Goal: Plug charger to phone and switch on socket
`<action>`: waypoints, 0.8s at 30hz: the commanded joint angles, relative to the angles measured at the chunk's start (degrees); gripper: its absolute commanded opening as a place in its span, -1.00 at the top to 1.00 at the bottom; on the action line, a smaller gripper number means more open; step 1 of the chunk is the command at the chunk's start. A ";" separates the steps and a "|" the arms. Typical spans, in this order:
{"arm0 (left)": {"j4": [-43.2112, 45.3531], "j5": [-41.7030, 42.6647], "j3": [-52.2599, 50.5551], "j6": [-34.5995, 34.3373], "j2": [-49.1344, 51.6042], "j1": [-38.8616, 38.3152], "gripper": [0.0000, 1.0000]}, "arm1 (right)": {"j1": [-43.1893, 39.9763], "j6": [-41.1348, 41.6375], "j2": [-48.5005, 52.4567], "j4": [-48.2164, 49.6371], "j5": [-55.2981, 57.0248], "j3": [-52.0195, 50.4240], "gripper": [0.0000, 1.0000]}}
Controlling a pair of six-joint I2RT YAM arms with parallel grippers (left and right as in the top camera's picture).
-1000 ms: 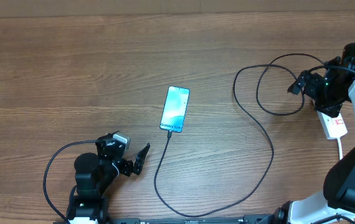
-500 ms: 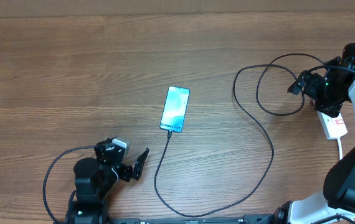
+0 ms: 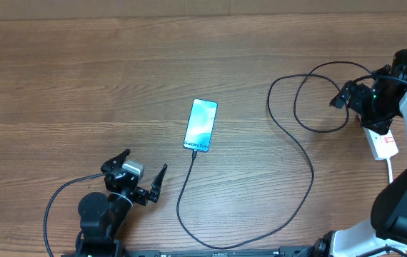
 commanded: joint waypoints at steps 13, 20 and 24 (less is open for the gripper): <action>-0.37 -2.86 -0.22 0.39 -12.28 -0.04 -0.99 | -0.02 -0.46 -2.21 0.15 -0.07 1.25 -1.00; -0.79 -6.80 -0.22 0.42 -13.90 -0.04 -0.99 | -0.02 -0.46 -2.21 0.15 -0.07 1.25 -1.00; -0.85 -8.90 -0.22 0.44 -13.90 -0.04 -0.99 | -0.02 -0.46 -2.21 0.17 -0.07 1.25 -1.00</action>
